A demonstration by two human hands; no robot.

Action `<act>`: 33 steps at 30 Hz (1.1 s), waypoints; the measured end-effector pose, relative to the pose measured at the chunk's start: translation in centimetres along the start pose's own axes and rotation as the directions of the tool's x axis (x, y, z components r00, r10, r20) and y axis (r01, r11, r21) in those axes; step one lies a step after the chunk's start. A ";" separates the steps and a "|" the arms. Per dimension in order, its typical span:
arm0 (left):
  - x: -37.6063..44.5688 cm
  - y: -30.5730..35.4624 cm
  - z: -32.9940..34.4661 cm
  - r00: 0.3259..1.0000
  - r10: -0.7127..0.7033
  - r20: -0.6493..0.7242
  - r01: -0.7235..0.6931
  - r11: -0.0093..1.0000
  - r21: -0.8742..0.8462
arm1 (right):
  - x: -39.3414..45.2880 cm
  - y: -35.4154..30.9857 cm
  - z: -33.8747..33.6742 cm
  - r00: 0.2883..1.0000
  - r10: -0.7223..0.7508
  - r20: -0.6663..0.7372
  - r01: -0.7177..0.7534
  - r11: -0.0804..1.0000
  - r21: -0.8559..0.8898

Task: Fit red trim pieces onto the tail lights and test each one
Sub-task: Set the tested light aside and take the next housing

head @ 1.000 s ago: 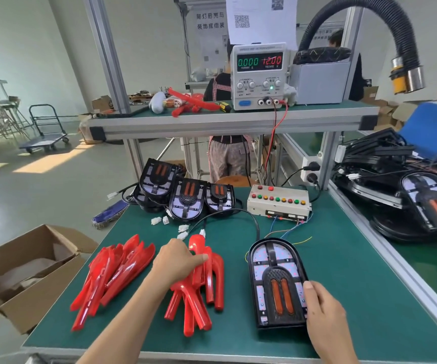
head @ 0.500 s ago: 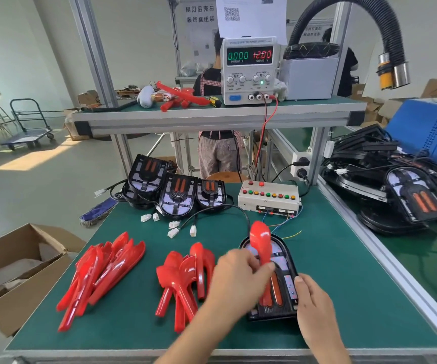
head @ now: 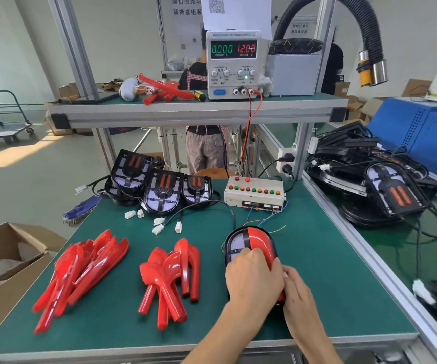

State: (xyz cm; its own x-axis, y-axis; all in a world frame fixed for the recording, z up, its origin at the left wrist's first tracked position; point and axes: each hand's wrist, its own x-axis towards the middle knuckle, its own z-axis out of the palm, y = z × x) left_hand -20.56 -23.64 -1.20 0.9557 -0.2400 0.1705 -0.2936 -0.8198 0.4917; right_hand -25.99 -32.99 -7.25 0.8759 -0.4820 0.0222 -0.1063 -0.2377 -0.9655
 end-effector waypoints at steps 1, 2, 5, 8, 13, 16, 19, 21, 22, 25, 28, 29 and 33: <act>0.1 0.1 0.0 1.000 0.010 -0.002 -0.010 1.000 0.014 | 0.0 0.1 0.0 1.000 -0.001 0.004 0.001 1.000 0.004; 0.1 0.1 0.0 1.000 0.021 0.001 -0.021 0.999 0.028 | 0.0 0.1 0.0 1.000 -0.001 0.005 0.001 1.000 0.006; 0.2 0.0 0.0 0.997 0.074 0.015 -0.076 0.991 0.107 | 0.0 0.2 0.0 1.000 -0.013 0.000 0.013 1.000 0.009; 0.2 -0.4 -0.2 0.991 0.127 0.046 -0.133 0.973 0.188 | -0.1 0.1 0.0 1.000 -0.025 0.014 0.025 1.000 0.015; -0.1 -0.5 -0.9 0.981 0.150 0.123 -0.178 0.946 0.270 | -0.2 0.1 -0.1 0.998 -0.045 0.032 0.044 0.999 0.022; -0.4 -0.5 -1.1 0.970 0.176 0.170 -0.223 0.920 0.321 | -0.2 0.0 -0.1 0.998 -0.042 0.035 0.042 0.999 0.004; -0.5 -0.6 -1.7 0.946 0.228 0.231 -0.297 0.895 0.333 | -0.4 -0.1 -0.3 0.998 -0.039 0.051 0.040 0.999 -0.017; -0.2 -1.1 -2.5 0.930 0.246 0.274 -0.317 0.913 0.257 | -0.4 -0.1 -0.3 0.997 -0.044 0.063 0.046 0.999 -0.024; 0.1 -1.4 -3.0 0.925 0.250 0.286 -0.308 0.933 0.183 | -0.3 0.0 -0.3 0.996 -0.046 0.070 0.048 0.999 -0.023; 1.6 -3.2 -4.1 0.956 0.274 0.106 -0.256 0.954 -0.156 | -0.2 0.2 -0.3 0.995 -0.046 0.087 0.048 0.999 -0.023; 4.9 -4.8 -5.3 0.946 0.184 -0.266 -0.256 0.928 -0.269 | -0.2 0.3 -0.3 0.993 -0.033 0.110 0.034 0.999 -0.008; 6.3 -5.1 -5.6 0.949 0.182 -0.256 -0.248 0.934 -0.256 | -0.3 0.3 -0.4 0.993 -0.030 0.118 0.030 1.000 -0.005; 10.4 -5.2 -6.2 0.950 0.170 0.262 -0.099 0.959 -0.264 | -0.2 0.2 -0.5 0.989 -0.059 0.135 0.059 0.998 0.006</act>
State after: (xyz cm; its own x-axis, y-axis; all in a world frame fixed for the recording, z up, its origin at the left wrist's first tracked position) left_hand -9.25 -18.66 3.30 0.8638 -0.5034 0.0222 -0.3821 -0.6257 0.6801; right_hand -26.47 -33.37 -7.33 0.9362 -0.3488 0.0440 -0.0516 -0.2601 -0.9642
